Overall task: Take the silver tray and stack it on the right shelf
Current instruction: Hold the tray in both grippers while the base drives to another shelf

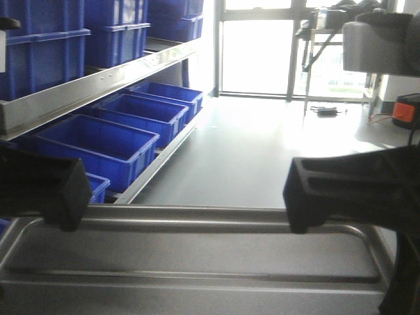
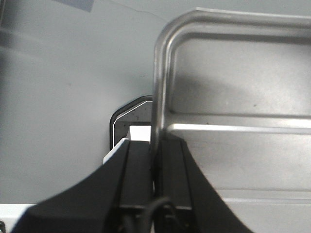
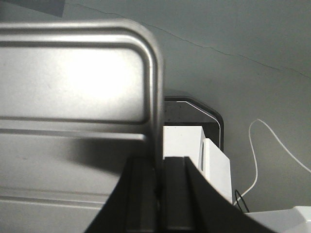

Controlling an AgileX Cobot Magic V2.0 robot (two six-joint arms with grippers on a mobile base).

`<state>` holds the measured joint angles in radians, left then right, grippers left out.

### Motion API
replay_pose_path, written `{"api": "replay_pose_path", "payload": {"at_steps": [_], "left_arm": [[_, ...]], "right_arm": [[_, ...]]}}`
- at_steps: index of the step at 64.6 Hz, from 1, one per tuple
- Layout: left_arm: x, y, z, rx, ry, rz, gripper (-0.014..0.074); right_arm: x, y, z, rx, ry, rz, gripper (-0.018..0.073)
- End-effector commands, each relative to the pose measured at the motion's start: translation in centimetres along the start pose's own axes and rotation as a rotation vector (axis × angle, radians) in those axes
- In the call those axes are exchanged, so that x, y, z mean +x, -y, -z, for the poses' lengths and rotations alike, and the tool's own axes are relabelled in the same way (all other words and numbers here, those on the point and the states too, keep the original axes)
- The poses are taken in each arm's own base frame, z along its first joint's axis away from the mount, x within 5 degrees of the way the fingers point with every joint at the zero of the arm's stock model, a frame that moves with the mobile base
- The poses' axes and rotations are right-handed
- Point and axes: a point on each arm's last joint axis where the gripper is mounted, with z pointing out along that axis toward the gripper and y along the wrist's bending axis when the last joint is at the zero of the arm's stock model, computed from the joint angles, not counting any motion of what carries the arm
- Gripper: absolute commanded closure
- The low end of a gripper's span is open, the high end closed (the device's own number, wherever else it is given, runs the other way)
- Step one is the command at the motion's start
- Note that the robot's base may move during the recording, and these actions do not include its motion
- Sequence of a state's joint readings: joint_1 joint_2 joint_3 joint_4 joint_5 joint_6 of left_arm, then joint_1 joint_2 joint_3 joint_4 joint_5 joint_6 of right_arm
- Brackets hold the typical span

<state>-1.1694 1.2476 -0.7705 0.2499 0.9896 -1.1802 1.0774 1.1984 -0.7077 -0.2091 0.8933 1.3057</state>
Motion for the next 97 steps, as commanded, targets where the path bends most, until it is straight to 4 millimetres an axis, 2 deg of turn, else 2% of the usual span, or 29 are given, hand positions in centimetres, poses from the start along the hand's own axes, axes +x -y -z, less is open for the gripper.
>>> {"api": "replay_pose_path", "payload": {"at_steps": [1,55,97], "left_arm": [[-0.36,0.06,1.07,0.025,0.034,0.005,0.0689],[-0.34,0.03,1.07,0.022,0.033,0.005,0.0689],[0.02,-0.86,1.09,-0.076,-0.006,0.007,0.0689]], "right_arm": [[-0.53,-0.28,0.98,-0.041,0.043,0.016,0.0501],[-0.53,-0.28,0.98,-0.041,0.043,0.016,0.0501],[-0.52,-0.27,0.98,-0.040,0.043,0.016,0.0501]]}}
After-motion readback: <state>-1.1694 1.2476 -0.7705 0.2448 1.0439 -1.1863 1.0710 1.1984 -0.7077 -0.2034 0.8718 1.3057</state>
